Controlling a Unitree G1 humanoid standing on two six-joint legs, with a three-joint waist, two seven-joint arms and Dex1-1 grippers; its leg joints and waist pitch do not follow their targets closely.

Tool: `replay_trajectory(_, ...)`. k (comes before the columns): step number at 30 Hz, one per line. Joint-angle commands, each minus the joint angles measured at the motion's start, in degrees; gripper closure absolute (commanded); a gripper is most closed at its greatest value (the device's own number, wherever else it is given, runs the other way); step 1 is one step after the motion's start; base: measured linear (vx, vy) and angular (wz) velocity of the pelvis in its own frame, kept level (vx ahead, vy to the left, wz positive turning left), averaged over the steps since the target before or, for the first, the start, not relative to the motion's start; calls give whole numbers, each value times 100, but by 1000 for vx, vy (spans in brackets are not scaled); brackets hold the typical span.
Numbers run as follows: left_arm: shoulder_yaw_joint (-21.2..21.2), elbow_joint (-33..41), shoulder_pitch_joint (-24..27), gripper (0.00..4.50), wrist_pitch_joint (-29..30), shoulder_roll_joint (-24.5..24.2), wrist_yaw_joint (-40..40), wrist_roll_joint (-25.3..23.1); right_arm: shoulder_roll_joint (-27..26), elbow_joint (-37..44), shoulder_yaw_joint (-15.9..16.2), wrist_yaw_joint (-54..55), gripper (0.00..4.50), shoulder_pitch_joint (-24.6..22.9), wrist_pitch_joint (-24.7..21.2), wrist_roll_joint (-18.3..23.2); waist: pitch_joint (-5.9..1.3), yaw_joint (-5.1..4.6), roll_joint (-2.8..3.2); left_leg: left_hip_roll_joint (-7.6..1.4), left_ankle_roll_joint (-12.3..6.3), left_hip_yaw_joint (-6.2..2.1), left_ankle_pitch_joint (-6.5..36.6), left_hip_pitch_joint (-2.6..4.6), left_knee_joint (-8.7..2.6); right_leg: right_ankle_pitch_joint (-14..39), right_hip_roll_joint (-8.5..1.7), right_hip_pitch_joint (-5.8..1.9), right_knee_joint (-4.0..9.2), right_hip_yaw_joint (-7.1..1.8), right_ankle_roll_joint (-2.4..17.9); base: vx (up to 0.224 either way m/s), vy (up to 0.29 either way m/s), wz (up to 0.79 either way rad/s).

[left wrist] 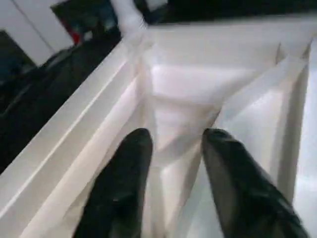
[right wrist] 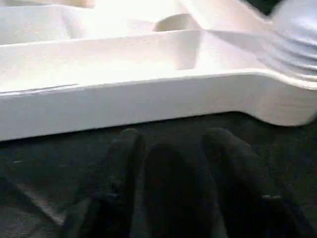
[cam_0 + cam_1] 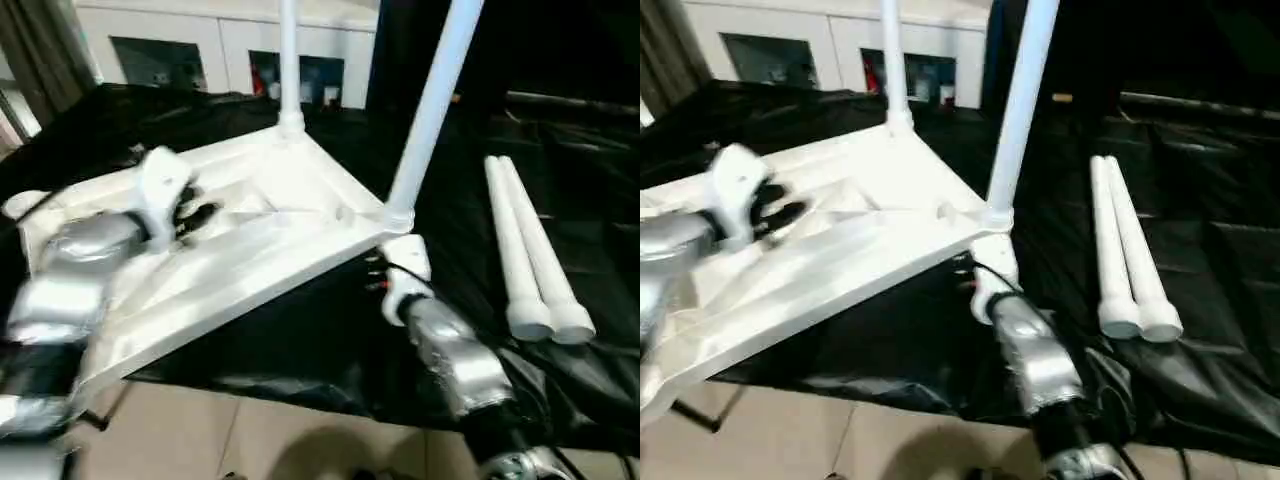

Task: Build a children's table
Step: Rotate leg to tighten, then rotate table base

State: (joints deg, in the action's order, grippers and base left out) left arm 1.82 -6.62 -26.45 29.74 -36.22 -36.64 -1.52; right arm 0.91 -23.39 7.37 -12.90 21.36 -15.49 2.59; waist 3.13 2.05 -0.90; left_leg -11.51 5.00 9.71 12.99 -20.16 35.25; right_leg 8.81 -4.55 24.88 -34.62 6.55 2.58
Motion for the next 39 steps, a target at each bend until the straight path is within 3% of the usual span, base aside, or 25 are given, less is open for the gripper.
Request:
replay_trajectory(1, 144, 305, 188, 221, 391, -332, -65, -302, 17, -150, -7, -17, 266, 127, 42, -45, -363, -19, 25, -156, -107, -31, 571, -24, -484, 1330, -379, -441, 325, -374, 890, 0, 0, 0)
replay_trajectory(5, 45, 307, 598, 209, 575, -907, 7, -743, -51, -440, 14, -10, 279, 257, 75, -83, -335, -25, 56, -141, -26, -25, 712, 32, -483, 1678, -365, -382, 380, -400, 760, 0, 0, 0)
replay_trajectory(9, -133, -7, 863, 167, 575, -1154, 196, -891, -126, -602, 56, -26, 332, 328, 159, -97, -319, -18, 50, -145, 76, -41, 1049, 49, -511, 1798, -349, -363, 401, -399, 776, 0, 0, 0)
replay_trajectory(10, -133, -7, 863, 167, 575, -1154, 196, -891, -126, -602, 56, -26, 332, 328, 159, -97, -319, -18, 50, -145, 76, -41, 1049, 49, -511, 1798, -349, -363, 401, -399, 776, 0, 0, 0)
replay_trajectory(11, -117, -37, 899, 157, 575, -1187, 339, -1003, -137, -640, 36, 1, 343, 346, 171, -96, -324, 4, 89, -151, 101, -44, 1120, 79, -511, 1792, -354, -342, 410, -404, 800, 0, 0, 0)
replay_trajectory(13, -28, -29, 918, 136, 573, -1209, 508, -1095, -141, -673, 24, -12, 360, 363, 183, -85, -329, -5, 29, -150, 109, -51, 1148, 51, -517, 1708, -345, -374, 385, -402, 826, 0, 0, 0)
replay_trajectory(16, 20, -51, 924, 114, 500, -1213, 607, -1142, -141, -693, 19, -13, 387, 364, 192, -84, -320, -1, 28, -152, 107, -68, 1173, 31, -525, 1846, -356, -382, 400, -396, 770, 0, 0, 0)
replay_trajectory(17, 56, -231, 820, 103, 285, -1064, 589, -1039, -159, -752, 39, -37, 394, 376, 207, -106, -329, -12, -15, -151, 104, -64, 1164, 30, -517, 1885, -355, -384, 403, -396, 735, 0, 0, 0)
replay_trajectory(20, -143, -402, 736, 83, 99, -943, 469, -960, -183, -839, 60, -77, 416, 416, 245, -119, -339, 1, 19, -142, 94, -71, 1058, 20, -511, 1827, -362, -386, 398, -403, 748, 0, 0, 0)
replay_trajectory(24, -484, -663, 621, 56, -55, -732, 134, -825, -194, -942, 58, -71, 442, 498, 284, -124, -358, 5, 2, -144, 89, -57, 895, 19, -504, 1478, -359, -390, 356, -409, 886, 0, 0, 0)
replay_trajectory(25, -484, -663, 621, 56, -55, -732, 134, -825, -194, -942, 58, -71, 442, 498, 284, -124, -365, 13, 5, -146, 98, -57, 877, 22, -501, 1380, -361, -399, 342, -412, 923, 0, 0, 0)
replay_trajectory(26, -547, -745, 592, 83, -82, -703, 114, -844, -197, -960, 53, -69, 446, 510, 286, -122, -359, 5, -1, -145, 89, -57, 877, 11, -504, 1373, -363, -407, 342, -414, 926, 0, 0, 0)
replay_trajectory(28, -831, -1187, 444, 90, -242, -815, 119, -1199, -258, -1035, 61, -44, 450, 559, 329, -129, -352, 1, 68, -133, 110, -59, 1052, 30, -504, 1528, -351, -398, 378, -405, 886, 0, 0, 0)
replay_trajectory(30, -937, -1416, 320, 110, -312, -856, 139, -1369, -300, -1101, 38, -16, 450, 618, 352, -119, -352, -10, 39, -124, 108, -69, 1113, 19, -509, 1698, -357, -409, 394, -403, 820, 0, 0, 0)
replay_trajectory(32, -1001, -1516, 261, 131, -336, -883, 85, -1409, -362, -1153, 11, -2, 450, 657, 370, -98, -347, -8, 63, -135, 135, -78, 1115, 25, -508, 1825, -377, -406, 412, -406, 759, 0, 0, 0)
replay_trajectory(34, -1082, -1523, 261, 143, -337, -936, -86, -1373, -412, -1210, 56, -25, 450, 693, 403, -121, -361, -8, 65, -150, 155, -81, 1062, 31, -508, 1711, -382, -400, 389, -411, 825, 0, 0, 0)
replay_trajectory(35, -1090, -1508, 279, 171, -338, -959, -148, -1340, -436, -1217, 72, -25, 450, 696, 406, -126, -362, -10, 61, -160, 167, -85, 1035, 23, -514, 1588, -378, -406, 367, -411, 886, 0, 0, 0)
replay_trajectory(39, -1026, -1538, 291, 179, -382, -972, -374, -1155, -476, -1301, 76, -39, 450, 749, 457, -128, -372, -7, 62, -160, 160, -68, 920, 34, -506, 1306, -376, -402, 330, -417, 1014, 0, 0, 0)
